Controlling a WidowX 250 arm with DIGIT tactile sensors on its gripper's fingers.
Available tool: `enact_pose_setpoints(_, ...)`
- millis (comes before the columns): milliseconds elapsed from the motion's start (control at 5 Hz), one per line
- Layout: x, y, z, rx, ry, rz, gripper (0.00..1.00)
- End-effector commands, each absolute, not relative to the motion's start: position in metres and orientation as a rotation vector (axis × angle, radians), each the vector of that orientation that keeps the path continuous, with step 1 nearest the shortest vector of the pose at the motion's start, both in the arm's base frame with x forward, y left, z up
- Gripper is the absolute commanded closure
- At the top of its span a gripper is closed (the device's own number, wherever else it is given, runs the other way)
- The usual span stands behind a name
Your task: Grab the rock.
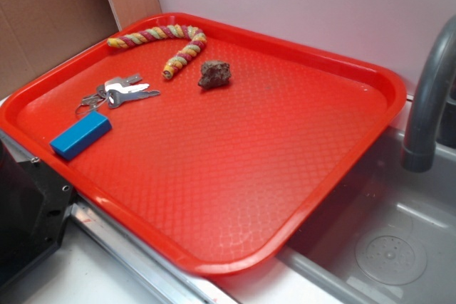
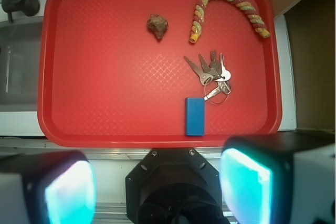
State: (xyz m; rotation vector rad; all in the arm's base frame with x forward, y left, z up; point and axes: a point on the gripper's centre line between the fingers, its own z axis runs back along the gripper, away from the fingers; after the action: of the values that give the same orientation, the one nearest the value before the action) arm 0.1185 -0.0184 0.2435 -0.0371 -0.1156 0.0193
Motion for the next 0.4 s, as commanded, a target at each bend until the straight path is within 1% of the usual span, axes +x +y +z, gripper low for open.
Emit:
enact_pose_setpoints(0,0.1185,-0.0184,0.2435,-0.037,-0.116,0.019,0.0)
enact_pose_setpoints(200,0.1251,-0.0131,0.2384,-0.043,-0.137,0.035,0.0)
